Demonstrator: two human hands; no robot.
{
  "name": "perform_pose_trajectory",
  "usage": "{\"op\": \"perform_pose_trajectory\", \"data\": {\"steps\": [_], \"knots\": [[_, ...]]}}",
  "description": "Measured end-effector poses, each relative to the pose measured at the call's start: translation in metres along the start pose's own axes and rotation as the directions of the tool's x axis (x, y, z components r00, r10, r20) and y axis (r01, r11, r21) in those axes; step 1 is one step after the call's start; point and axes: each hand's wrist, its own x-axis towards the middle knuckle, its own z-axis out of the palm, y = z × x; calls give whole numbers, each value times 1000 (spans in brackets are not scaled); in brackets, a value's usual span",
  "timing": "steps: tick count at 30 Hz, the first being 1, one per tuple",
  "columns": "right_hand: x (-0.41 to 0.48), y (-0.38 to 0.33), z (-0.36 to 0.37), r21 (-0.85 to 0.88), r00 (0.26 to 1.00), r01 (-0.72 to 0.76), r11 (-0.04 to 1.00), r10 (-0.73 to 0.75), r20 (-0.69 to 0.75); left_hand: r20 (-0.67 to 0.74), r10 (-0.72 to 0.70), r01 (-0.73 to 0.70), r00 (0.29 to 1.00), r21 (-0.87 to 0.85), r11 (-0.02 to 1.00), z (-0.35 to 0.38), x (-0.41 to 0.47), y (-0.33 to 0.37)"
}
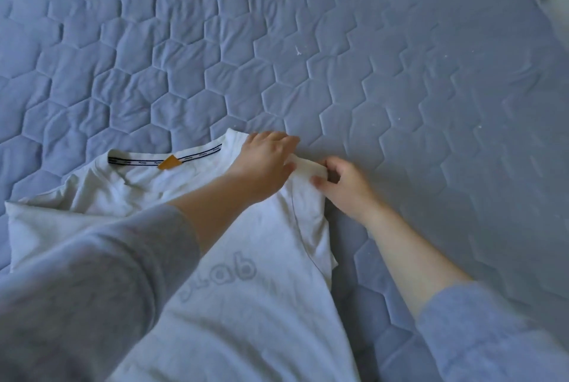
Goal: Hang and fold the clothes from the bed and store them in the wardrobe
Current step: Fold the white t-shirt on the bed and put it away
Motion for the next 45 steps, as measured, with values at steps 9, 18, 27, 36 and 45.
{"op": "perform_pose_trajectory", "data": {"steps": [9,18,27,36,45], "knots": [[-23,-23,-32,162,990,96,982,-111,87,-88,140,-137,986,39,990,-15,17,1],[-31,9,-80,-55,990,-88,995,93,103,-100,-18,24,995,62,998,0,28,9],[-61,77,-72,458,865,-365,811,477,-155,230,63,-99,971,150,984,29,44,67],[-125,90,-21,730,856,-425,536,500,131,468,87,-170,879,137,976,67,70,128],[-136,75,1,523,907,-415,745,384,173,338,93,-26,936,-198,980,41,84,130]]}}
